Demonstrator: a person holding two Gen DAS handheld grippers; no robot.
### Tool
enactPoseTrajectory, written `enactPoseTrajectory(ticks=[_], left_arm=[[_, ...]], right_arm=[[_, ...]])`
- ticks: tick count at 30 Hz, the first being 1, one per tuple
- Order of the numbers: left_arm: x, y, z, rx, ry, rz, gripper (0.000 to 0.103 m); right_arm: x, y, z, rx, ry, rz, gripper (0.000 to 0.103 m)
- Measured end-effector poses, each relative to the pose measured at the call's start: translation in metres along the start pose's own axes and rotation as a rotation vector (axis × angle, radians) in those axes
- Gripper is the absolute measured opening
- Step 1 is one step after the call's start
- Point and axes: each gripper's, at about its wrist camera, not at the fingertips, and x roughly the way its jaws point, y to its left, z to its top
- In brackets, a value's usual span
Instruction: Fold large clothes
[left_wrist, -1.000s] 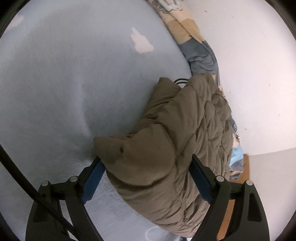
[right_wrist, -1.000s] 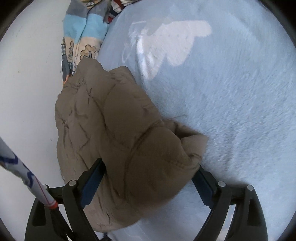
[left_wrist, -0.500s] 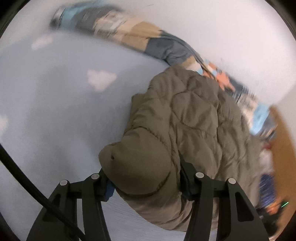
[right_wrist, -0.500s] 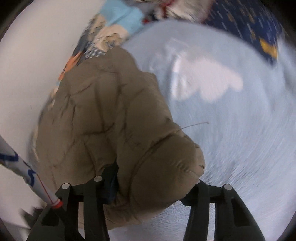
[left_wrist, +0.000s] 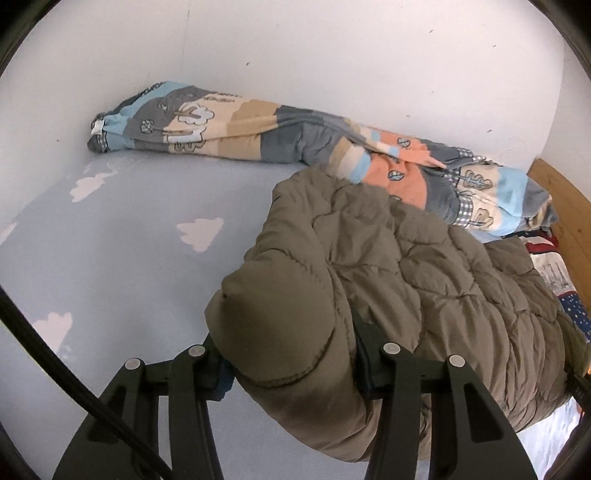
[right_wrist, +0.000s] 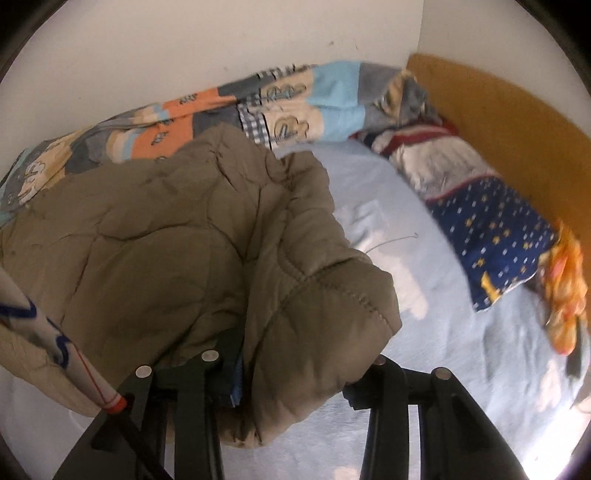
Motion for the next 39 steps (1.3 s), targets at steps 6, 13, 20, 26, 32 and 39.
enactPoseTrajectory(ticks=[6, 13, 20, 26, 32, 39], left_arm=[[-0.044, 0.008, -0.019, 0.001, -0.001, -0.023, 0.050], [-0.085, 0.023, -0.075, -0.019, 0.030, -0.008, 0.050], [-0.083, 0.038, -0.115, -0.045, 0.074, -0.002, 0.050], [-0.064, 0.071, -0.133, -0.225, 0.201, -0.077, 0.058], [-0.083, 0.104, -0.138, -0.390, 0.239, -0.150, 0.064], [-0.121, 0.103, -0.121, -0.348, 0.083, -0.004, 0.064]], right_arm=[[-0.039, -0.009, -0.012, 0.007, -0.031, 0.031, 0.042], [-0.085, -0.023, -0.051, 0.018, -0.053, 0.062, 0.042], [-0.074, -0.038, -0.105, 0.088, 0.053, 0.093, 0.042], [-0.041, -0.066, -0.131, 0.248, 0.186, 0.201, 0.050], [-0.055, -0.113, -0.150, 0.478, 0.231, 0.293, 0.077], [-0.104, -0.147, -0.157, 0.565, 0.080, 0.210, 0.077]])
